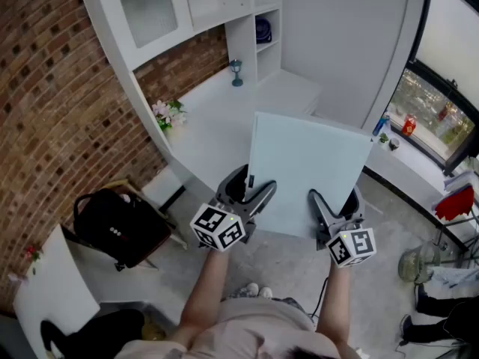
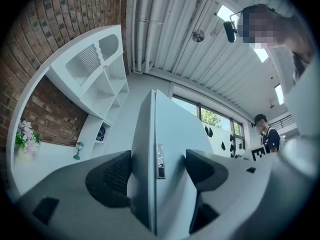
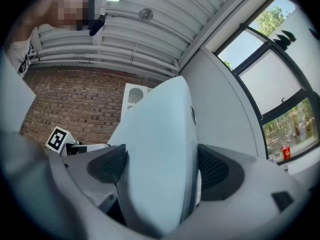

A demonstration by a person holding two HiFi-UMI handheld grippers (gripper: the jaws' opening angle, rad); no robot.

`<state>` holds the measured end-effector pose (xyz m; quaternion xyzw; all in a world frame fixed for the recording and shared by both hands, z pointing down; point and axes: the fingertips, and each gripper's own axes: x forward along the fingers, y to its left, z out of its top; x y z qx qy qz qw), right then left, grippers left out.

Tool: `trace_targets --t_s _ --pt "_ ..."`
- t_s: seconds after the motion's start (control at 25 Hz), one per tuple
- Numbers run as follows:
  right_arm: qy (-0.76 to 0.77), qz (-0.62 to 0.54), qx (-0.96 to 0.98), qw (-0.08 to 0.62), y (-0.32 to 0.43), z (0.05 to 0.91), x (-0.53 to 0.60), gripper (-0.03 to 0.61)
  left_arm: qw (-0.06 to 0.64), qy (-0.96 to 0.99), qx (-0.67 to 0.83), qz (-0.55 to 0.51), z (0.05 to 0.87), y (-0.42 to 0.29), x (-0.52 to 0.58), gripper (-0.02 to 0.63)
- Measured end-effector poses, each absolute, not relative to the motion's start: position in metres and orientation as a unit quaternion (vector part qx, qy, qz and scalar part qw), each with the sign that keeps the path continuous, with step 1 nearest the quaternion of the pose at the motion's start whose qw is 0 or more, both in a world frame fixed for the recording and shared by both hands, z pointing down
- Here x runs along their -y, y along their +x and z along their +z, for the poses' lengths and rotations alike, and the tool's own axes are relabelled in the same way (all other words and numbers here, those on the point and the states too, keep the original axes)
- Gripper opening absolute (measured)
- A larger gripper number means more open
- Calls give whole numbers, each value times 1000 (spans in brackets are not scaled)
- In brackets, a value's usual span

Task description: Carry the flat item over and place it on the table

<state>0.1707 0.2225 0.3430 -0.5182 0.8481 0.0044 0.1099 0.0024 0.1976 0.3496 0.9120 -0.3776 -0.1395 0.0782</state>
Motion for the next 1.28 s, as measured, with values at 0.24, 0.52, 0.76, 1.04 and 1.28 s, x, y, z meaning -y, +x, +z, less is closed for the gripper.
trace_targets --t_s 0.24,0.52,0.76,1.04,1.28 --pt "-519 3 -848 107 161 344 -220 460 83 912 377 -140 352 -7 -194 341" --pt "-521 -1 -847 103 156 347 -220 460 91 912 373 -141 357 -12 -193 341" --pt "-524 -1 -845 103 150 347 -216 460 93 914 368 -144 358 -19 -187 341" --pt "-531 -11 -840 107 145 353 -210 460 99 918 357 -141 364 -23 -177 341" --pt "-540 -15 -834 110 149 364 -203 460 102 923 346 -134 375 -17 -166 342"
